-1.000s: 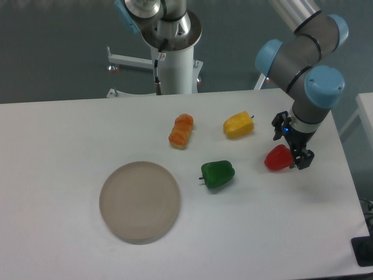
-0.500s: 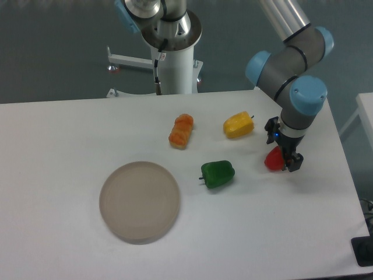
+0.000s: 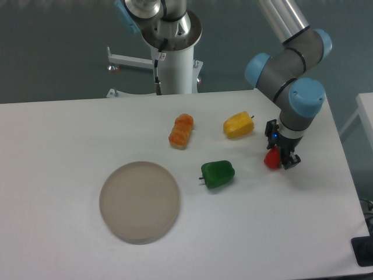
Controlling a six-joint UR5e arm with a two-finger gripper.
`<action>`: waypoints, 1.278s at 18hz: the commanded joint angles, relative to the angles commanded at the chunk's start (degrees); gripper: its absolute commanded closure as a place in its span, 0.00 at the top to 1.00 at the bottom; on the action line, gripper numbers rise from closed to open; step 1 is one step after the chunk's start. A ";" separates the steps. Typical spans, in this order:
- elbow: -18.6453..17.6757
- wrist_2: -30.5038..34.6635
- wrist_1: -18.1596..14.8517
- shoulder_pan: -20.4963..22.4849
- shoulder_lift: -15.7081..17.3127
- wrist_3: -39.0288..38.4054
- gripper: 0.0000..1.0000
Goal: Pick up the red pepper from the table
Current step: 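Lift the red pepper up and move it toward the yellow pepper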
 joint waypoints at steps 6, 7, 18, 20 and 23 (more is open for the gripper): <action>6.14 -0.09 -5.78 -1.40 1.67 -4.22 0.22; 7.20 -0.17 -7.63 -2.02 1.93 -4.31 0.22; 14.33 -4.75 -17.57 -8.53 3.43 -27.43 0.14; 14.33 -4.48 -18.98 -8.09 3.95 -26.46 0.15; 14.33 -3.08 -21.96 -7.12 5.18 -21.12 0.15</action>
